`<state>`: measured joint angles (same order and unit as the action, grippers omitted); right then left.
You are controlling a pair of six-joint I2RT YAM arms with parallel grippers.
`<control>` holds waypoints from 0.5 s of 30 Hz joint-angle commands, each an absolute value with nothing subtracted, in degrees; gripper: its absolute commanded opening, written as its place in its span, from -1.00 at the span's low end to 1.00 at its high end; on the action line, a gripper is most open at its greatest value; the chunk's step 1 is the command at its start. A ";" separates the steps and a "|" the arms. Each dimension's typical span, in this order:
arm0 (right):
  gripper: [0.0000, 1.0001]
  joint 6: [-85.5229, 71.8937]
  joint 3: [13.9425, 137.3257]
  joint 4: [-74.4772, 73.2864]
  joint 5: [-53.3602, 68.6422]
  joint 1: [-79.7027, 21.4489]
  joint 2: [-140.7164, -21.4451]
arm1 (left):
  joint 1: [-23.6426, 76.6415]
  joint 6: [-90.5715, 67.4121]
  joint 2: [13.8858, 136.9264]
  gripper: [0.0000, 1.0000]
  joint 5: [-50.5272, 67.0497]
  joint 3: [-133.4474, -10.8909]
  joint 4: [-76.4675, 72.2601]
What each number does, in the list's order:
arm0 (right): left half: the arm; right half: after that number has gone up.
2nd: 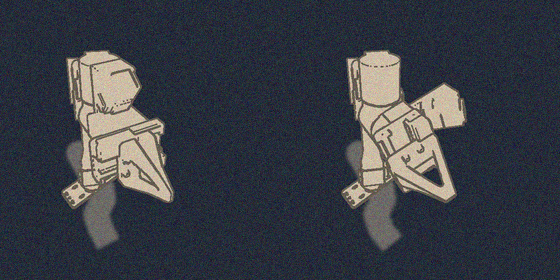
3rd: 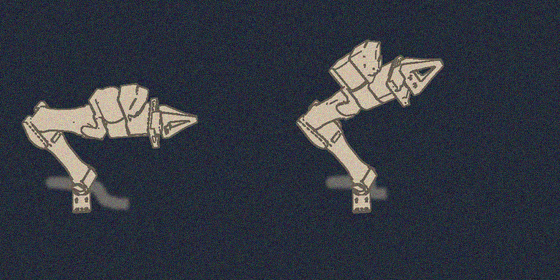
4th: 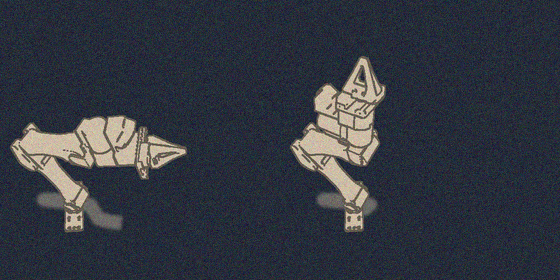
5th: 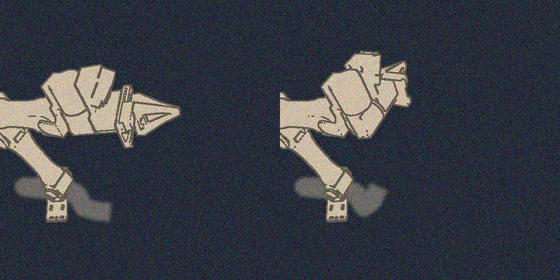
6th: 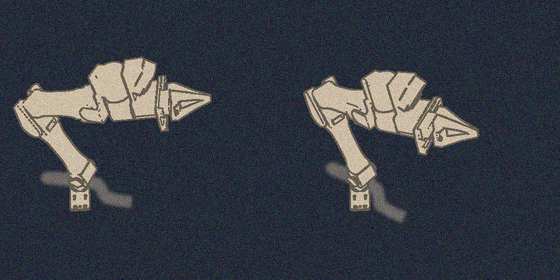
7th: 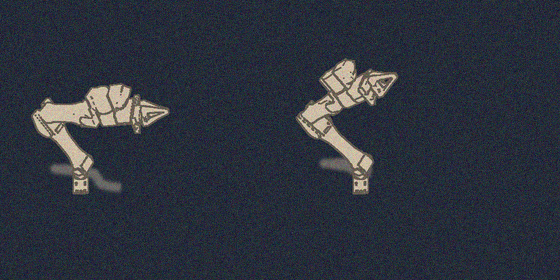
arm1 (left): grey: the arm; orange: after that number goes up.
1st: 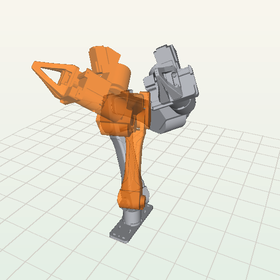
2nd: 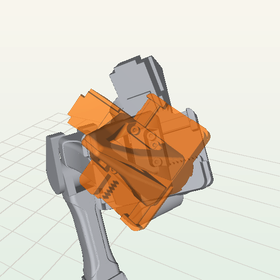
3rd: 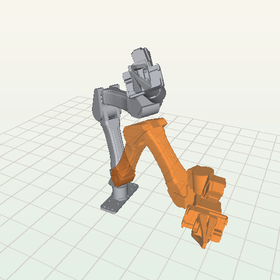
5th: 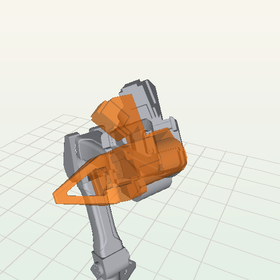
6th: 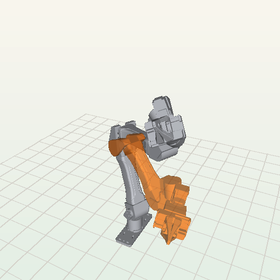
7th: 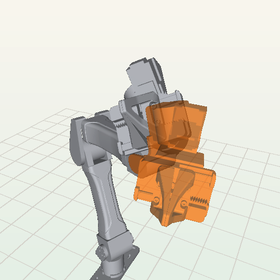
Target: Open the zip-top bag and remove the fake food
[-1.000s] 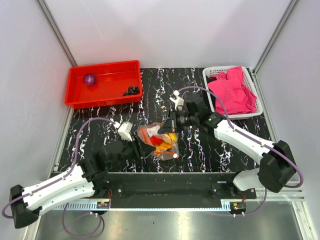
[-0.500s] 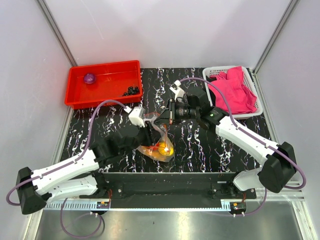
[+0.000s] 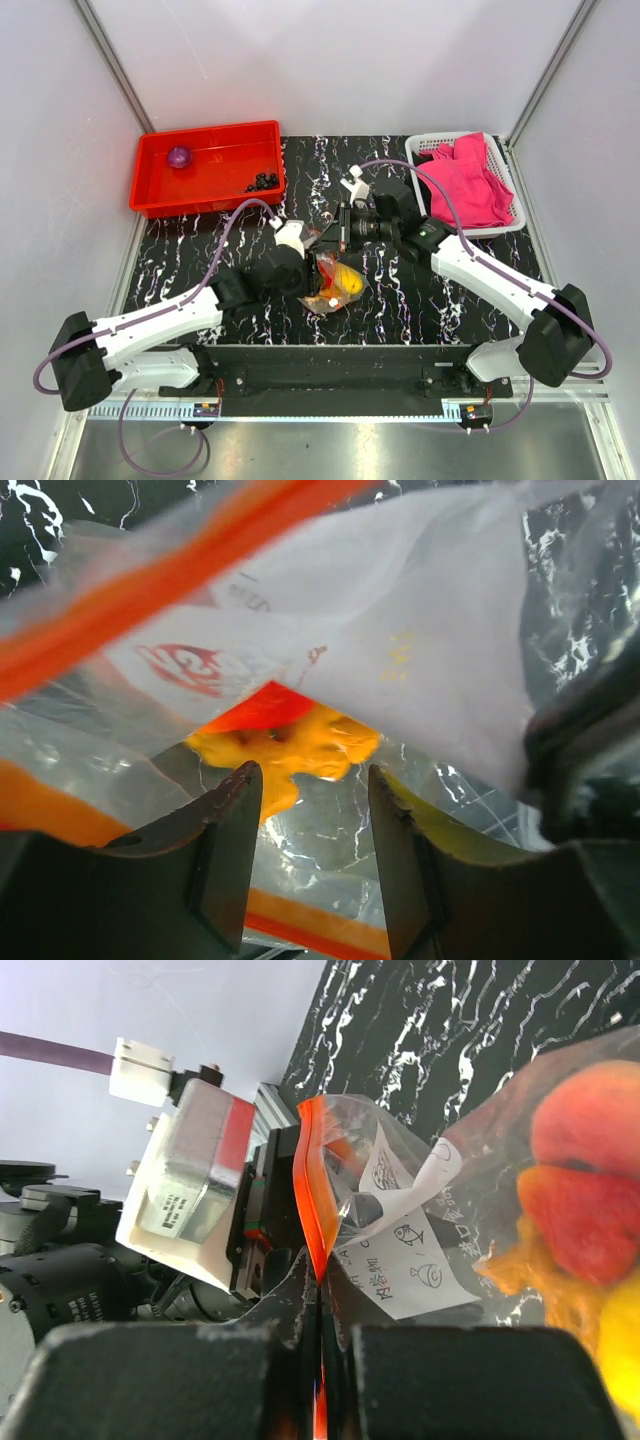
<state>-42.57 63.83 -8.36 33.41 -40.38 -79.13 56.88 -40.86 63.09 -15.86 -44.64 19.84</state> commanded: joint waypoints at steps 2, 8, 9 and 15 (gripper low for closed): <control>-1.00 -44.47 62.14 -3.61 33.66 -40.96 -76.73 | 56.60 -39.11 64.60 0.01 -16.17 -46.05 15.03; -1.00 -45.70 60.21 -1.67 34.19 -40.96 -76.03 | 56.78 -33.51 65.91 0.09 -12.40 -42.63 4.85; -1.00 -45.62 60.29 -1.67 34.28 -40.96 -76.11 | 56.78 -32.88 67.40 0.06 -12.22 -42.63 4.05; -1.00 -45.79 59.94 -1.58 34.98 -40.96 -76.03 | 56.78 -32.26 71.36 0.07 -13.62 -43.33 6.50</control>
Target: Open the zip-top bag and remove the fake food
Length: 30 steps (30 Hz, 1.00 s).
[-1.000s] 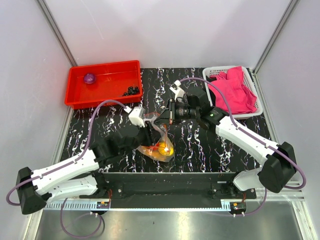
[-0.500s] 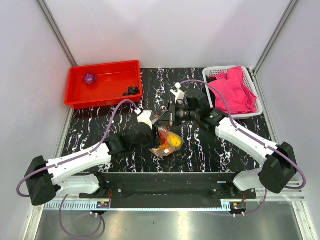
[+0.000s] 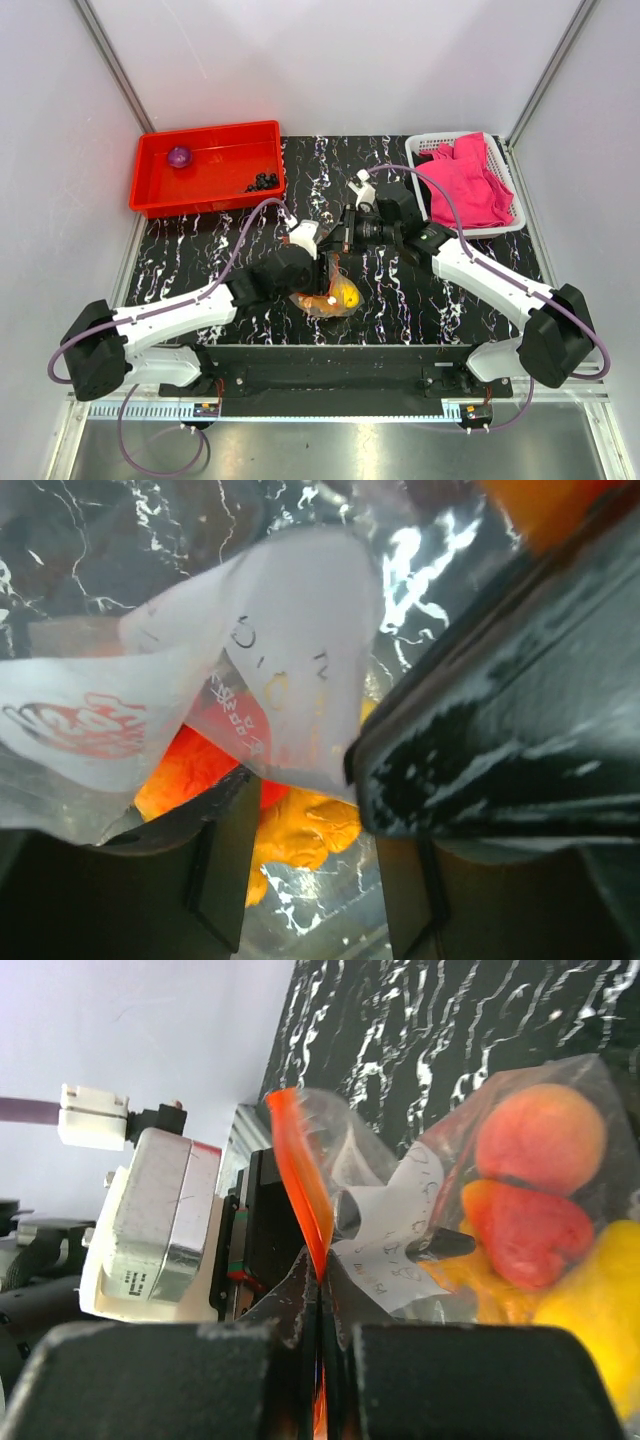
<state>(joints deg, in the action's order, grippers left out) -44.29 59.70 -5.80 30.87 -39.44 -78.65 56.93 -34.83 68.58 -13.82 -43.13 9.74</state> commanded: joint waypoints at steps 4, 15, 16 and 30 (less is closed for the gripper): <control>-1.00 -45.62 59.15 -1.67 34.72 -40.96 -75.32 | 56.78 -31.47 72.60 0.29 -15.11 -43.77 7.56; -1.00 -45.09 58.80 -1.67 34.89 -40.87 -74.97 | 57.31 -26.72 76.38 0.31 -15.99 -44.30 12.48; -1.00 -45.00 58.80 -1.67 34.89 -40.96 -74.97 | 57.39 -26.54 76.46 0.31 -16.34 -44.04 12.65; -1.00 -44.03 58.88 -3.07 34.28 -40.96 -74.44 | 59.33 -28.39 70.93 0.17 -18.11 -39.38 12.22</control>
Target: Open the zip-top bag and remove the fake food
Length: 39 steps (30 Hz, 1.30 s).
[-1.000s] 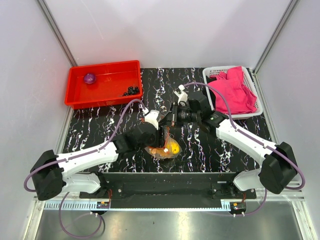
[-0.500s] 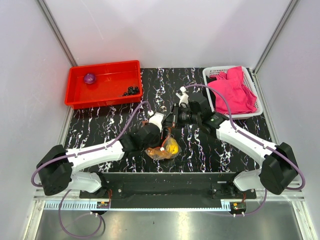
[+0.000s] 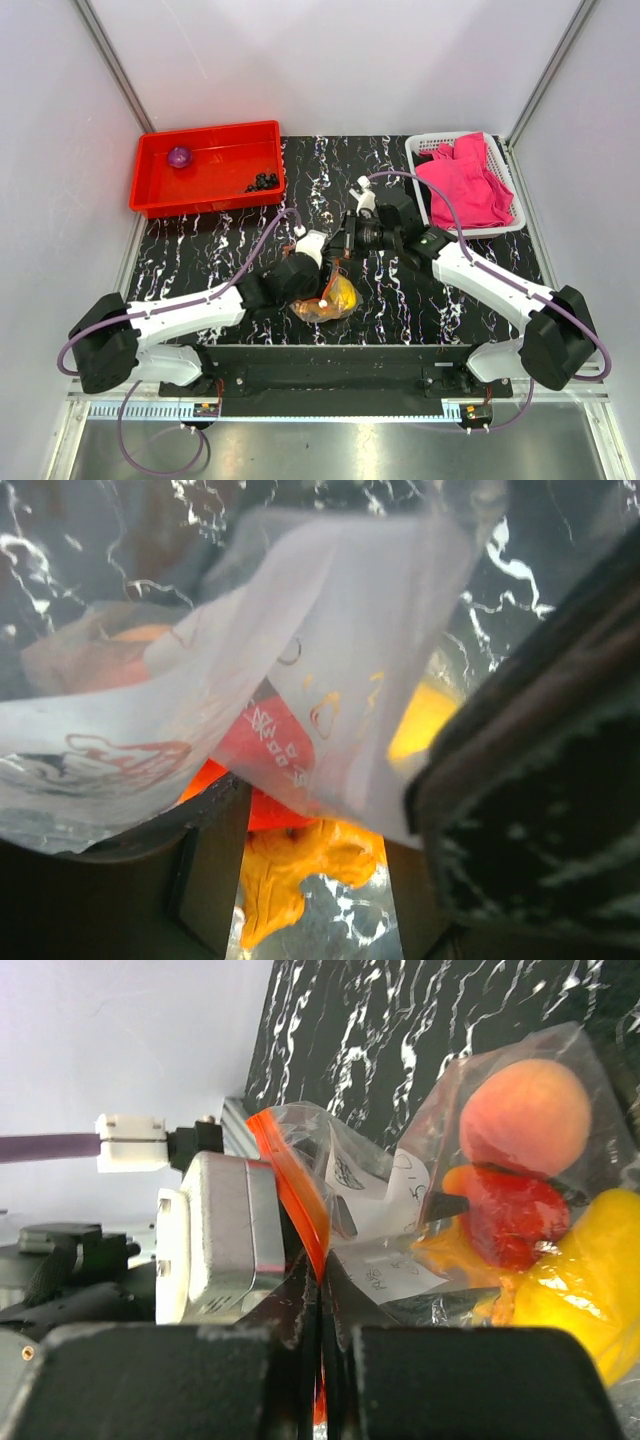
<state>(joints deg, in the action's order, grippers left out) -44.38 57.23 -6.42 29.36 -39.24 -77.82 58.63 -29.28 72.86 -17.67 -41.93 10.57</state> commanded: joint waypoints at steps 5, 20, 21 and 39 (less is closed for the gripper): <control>-1.00 -42.89 62.40 -5.36 35.68 -40.87 -75.06 | 59.41 -29.27 68.64 0.37 -18.89 -36.57 12.22; -1.00 -43.77 59.68 -4.13 36.12 -40.96 -74.18 | 59.68 -32.34 79.54 0.33 -28.21 -40.87 12.13; -1.00 -43.86 59.59 -4.13 36.21 -40.87 -74.18 | 59.94 -32.60 79.54 0.33 -28.91 -40.96 11.87; -1.00 -42.54 58.89 -4.92 35.77 -40.87 -73.21 | 63.63 -32.78 66.72 -1.00 -33.93 -37.97 13.36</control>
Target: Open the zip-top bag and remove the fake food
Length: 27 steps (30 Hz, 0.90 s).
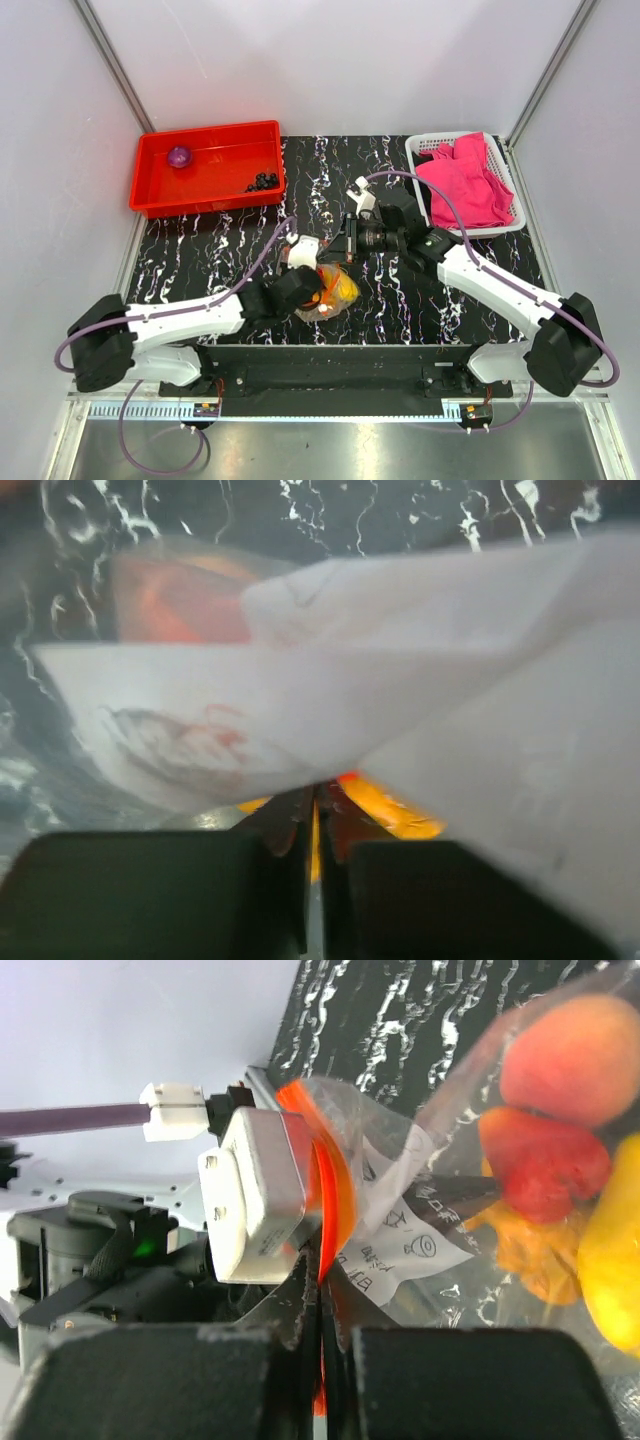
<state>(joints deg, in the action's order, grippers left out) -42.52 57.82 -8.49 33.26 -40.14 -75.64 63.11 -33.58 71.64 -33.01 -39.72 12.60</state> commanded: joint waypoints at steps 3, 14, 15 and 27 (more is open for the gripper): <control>-1.00 -42.45 58.80 -5.10 35.68 -40.87 -73.30 | 63.63 -31.56 63.81 -1.00 -30.86 -36.30 12.57; -1.00 -43.07 58.89 -4.83 36.39 -40.87 -73.30 | 63.63 -30.06 69.33 0.46 -27.25 -37.00 7.82; -1.00 -43.33 58.80 -4.83 36.47 -40.96 -73.21 | 63.55 -30.84 71.17 0.84 -28.46 -37.79 8.00; -1.00 -44.03 57.83 -3.69 36.91 -40.87 -73.13 | 63.63 -36.03 81.12 0.32 -42.62 -39.02 5.54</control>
<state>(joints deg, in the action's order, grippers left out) -42.35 56.18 -9.74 31.29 -39.90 -75.09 63.72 -34.41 77.65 -36.49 -38.54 5.58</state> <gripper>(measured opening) 0.009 0.685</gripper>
